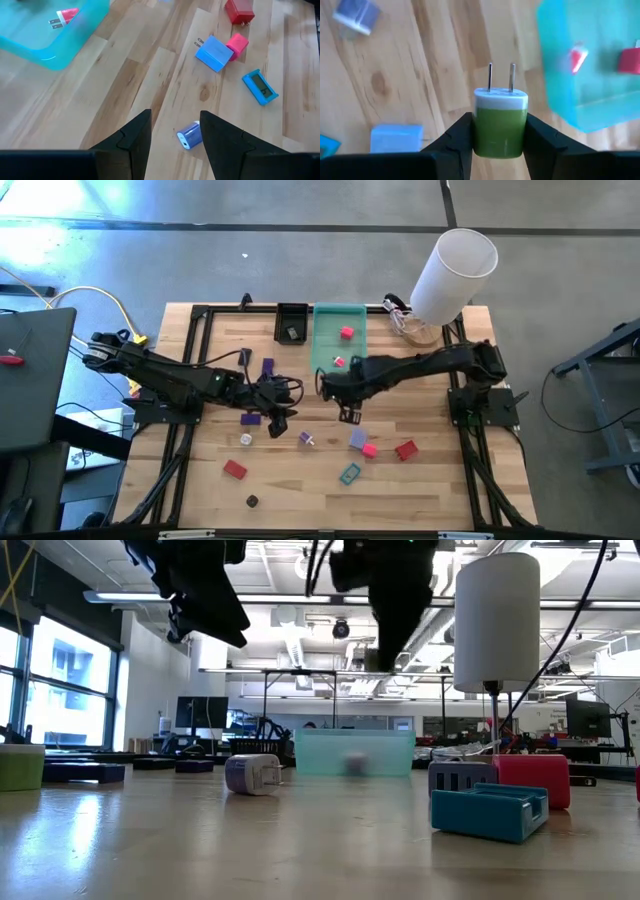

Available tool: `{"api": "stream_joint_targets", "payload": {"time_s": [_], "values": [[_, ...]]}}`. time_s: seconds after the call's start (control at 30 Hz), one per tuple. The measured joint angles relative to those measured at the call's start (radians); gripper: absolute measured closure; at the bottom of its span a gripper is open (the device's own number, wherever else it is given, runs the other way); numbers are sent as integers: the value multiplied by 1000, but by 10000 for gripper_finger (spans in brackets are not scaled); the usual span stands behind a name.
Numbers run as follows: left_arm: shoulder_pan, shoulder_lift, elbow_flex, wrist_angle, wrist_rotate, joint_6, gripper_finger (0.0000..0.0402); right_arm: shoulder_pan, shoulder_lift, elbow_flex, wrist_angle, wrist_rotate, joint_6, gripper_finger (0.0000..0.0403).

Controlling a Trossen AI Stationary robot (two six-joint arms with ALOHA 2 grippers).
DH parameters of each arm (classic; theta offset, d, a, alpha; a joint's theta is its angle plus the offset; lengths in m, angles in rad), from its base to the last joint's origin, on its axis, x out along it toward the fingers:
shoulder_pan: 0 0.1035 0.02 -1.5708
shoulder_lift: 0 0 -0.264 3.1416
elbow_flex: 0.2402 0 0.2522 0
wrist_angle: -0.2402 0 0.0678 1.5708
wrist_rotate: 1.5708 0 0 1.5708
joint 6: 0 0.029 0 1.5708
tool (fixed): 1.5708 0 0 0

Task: Pick & Place Office items
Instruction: Put the right green charger adapter into the green bin

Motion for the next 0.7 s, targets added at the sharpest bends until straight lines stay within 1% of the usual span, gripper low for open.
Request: {"api": "stream_joint_targets", "payload": {"time_s": [0.13,0.37,0.53,0.6,0.7], "values": [[-20,0,0,0,0,-1,240,-61,-2,67,-58,-2,-27,282],[-49,0,0,0,1,-3,240,-246,-2,77,-70,-17,-82,282],[-60,0,0,-1,1,-3,240,-389,12,77,-26,-89,-100,282],[-60,0,0,-3,1,-3,240,-432,28,78,10,-117,-100,283],[-60,0,0,-5,1,-3,240,-488,54,77,35,-186,-100,282]]}}
